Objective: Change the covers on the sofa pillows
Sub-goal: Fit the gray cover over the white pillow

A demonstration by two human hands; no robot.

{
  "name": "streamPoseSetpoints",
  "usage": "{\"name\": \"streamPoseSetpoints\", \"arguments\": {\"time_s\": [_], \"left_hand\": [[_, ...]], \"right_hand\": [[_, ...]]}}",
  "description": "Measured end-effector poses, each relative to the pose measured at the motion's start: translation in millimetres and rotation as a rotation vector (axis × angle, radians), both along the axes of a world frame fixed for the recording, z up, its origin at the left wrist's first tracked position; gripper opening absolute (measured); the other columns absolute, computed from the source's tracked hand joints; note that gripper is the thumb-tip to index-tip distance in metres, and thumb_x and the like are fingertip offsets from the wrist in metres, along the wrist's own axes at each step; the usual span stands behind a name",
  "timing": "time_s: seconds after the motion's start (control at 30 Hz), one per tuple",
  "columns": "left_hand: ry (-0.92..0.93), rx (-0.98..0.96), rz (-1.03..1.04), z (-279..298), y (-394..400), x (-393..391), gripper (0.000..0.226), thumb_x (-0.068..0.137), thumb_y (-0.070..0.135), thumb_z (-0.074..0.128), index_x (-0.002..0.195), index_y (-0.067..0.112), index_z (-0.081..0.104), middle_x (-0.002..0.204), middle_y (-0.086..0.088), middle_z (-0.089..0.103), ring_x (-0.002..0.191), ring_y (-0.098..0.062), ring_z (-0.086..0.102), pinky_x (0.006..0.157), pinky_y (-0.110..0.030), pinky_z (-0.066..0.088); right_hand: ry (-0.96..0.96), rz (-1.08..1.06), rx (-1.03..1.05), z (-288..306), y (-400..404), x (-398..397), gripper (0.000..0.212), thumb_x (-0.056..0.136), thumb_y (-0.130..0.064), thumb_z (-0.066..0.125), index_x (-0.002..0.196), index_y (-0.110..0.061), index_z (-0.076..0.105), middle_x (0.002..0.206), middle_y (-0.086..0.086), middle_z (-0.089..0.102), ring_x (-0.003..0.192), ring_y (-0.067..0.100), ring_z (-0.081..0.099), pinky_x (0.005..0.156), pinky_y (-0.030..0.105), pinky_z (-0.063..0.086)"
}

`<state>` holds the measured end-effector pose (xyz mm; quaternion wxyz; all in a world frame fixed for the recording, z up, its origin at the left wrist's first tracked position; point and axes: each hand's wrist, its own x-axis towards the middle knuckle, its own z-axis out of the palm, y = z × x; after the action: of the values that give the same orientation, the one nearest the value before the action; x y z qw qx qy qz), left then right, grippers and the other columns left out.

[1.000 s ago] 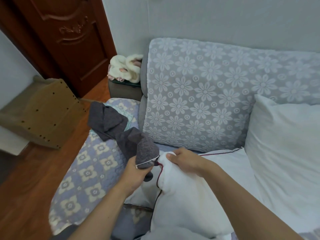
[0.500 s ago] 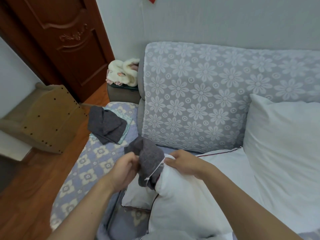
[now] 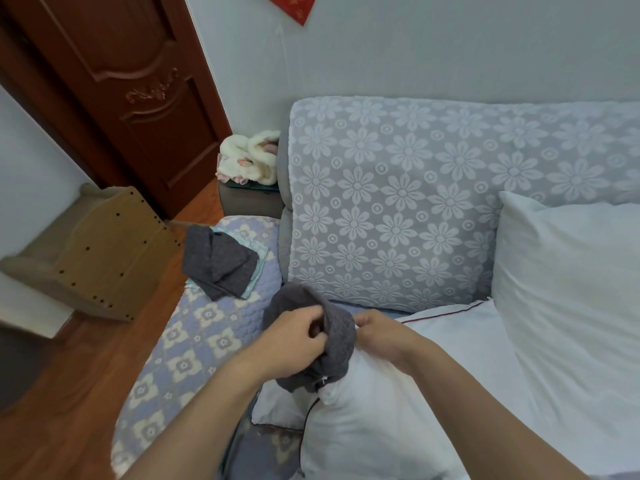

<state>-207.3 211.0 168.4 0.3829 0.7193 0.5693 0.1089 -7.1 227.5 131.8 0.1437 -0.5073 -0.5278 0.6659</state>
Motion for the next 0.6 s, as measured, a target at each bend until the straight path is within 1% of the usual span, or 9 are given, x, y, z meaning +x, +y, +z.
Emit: {"name": "streamPoseSetpoints", "arguments": {"time_s": [0.07, 0.13, 0.2, 0.27, 0.33, 0.4, 0.47, 0.53, 0.6], "left_hand": [[-0.038, 0.018, 0.046, -6, -5, -1, 0.012, 0.1, 0.025, 0.051, 0.102, 0.034, 0.059, 0.089, 0.014, 0.069, 0.081, -0.001, 0.064, 0.075, -0.035, 0.054], [-0.086, -0.001, 0.102, -9, -8, -3, 0.018, 0.104, 0.027, 0.047, 0.11, 0.037, 0.06, 0.099, 0.015, 0.072, 0.092, -0.004, 0.067, 0.084, -0.043, 0.056], [-0.151, -0.061, 0.142, -9, -9, -3, 0.027, 0.104, 0.023, 0.049, 0.118, 0.041, 0.063, 0.108, 0.017, 0.073, 0.103, -0.005, 0.067, 0.091, -0.043, 0.056], [-0.231, -0.168, 0.163, -7, -9, -3, 0.031, 0.102, 0.023, 0.054, 0.122, 0.046, 0.062, 0.111, 0.018, 0.073, 0.105, -0.005, 0.068, 0.09, -0.042, 0.059], [-0.299, -0.281, 0.18, -1, -11, -2, 0.03, 0.103, 0.026, 0.055, 0.121, 0.049, 0.061, 0.109, 0.015, 0.074, 0.099, -0.011, 0.072, 0.08, -0.042, 0.062], [-0.362, -0.323, 0.215, 2, -9, 0, 0.03, 0.104, 0.023, 0.054, 0.123, 0.044, 0.063, 0.11, 0.012, 0.075, 0.101, -0.012, 0.072, 0.086, -0.042, 0.061], [-0.415, -0.29, 0.202, 8, -5, 5, 0.03, 0.103, 0.018, 0.057, 0.124, 0.039, 0.065, 0.114, 0.013, 0.073, 0.107, -0.003, 0.068, 0.098, -0.035, 0.056], [-0.349, -0.163, 0.122, 9, -1, 8, 0.037, 0.099, 0.016, 0.063, 0.126, 0.04, 0.063, 0.124, 0.019, 0.064, 0.116, 0.009, 0.058, 0.106, -0.023, 0.047], [-0.291, -0.113, 0.059, 4, -2, 8, 0.052, 0.092, 0.012, 0.068, 0.135, 0.04, 0.059, 0.134, 0.019, 0.054, 0.125, 0.008, 0.051, 0.112, -0.022, 0.041]], "right_hand": [[0.045, -0.011, -0.009, 0, 0, 2, 0.017, 0.09, -0.026, 0.069, 0.094, -0.014, 0.079, 0.101, 0.007, 0.077, 0.099, 0.021, 0.071, 0.102, 0.045, 0.052], [0.055, -0.004, -0.004, 2, 1, 2, 0.026, 0.087, -0.033, 0.07, 0.097, -0.011, 0.078, 0.104, 0.009, 0.077, 0.105, 0.026, 0.071, 0.104, 0.048, 0.05], [0.078, -0.029, -0.002, 1, 3, 3, 0.033, 0.087, -0.037, 0.07, 0.096, -0.007, 0.077, 0.105, 0.013, 0.076, 0.104, 0.026, 0.07, 0.105, 0.053, 0.048], [0.112, -0.027, -0.004, 2, 4, 5, 0.031, 0.09, -0.034, 0.07, 0.098, -0.005, 0.076, 0.106, 0.015, 0.075, 0.104, 0.028, 0.069, 0.106, 0.053, 0.047], [0.104, -0.003, 0.01, 2, 4, 5, 0.025, 0.09, -0.031, 0.071, 0.099, -0.009, 0.077, 0.106, 0.013, 0.076, 0.105, 0.027, 0.069, 0.105, 0.051, 0.048], [0.071, 0.001, 0.017, 3, 4, 3, 0.021, 0.09, -0.03, 0.071, 0.098, -0.012, 0.078, 0.104, 0.01, 0.077, 0.104, 0.026, 0.07, 0.103, 0.05, 0.05], [0.022, 0.025, 0.053, 4, 3, 0, 0.02, 0.088, -0.032, 0.071, 0.098, -0.016, 0.078, 0.102, 0.003, 0.077, 0.104, 0.022, 0.071, 0.101, 0.048, 0.052], [0.014, 0.04, 0.116, 6, 1, -4, 0.02, 0.088, -0.028, 0.072, 0.106, -0.023, 0.076, 0.104, -0.005, 0.076, 0.103, 0.014, 0.07, 0.095, 0.038, 0.056], [0.138, -0.052, 0.12, 6, -5, -3, 0.023, 0.091, -0.014, 0.069, 0.113, -0.02, 0.074, 0.109, -0.004, 0.076, 0.105, 0.012, 0.07, 0.09, 0.029, 0.055]]}}
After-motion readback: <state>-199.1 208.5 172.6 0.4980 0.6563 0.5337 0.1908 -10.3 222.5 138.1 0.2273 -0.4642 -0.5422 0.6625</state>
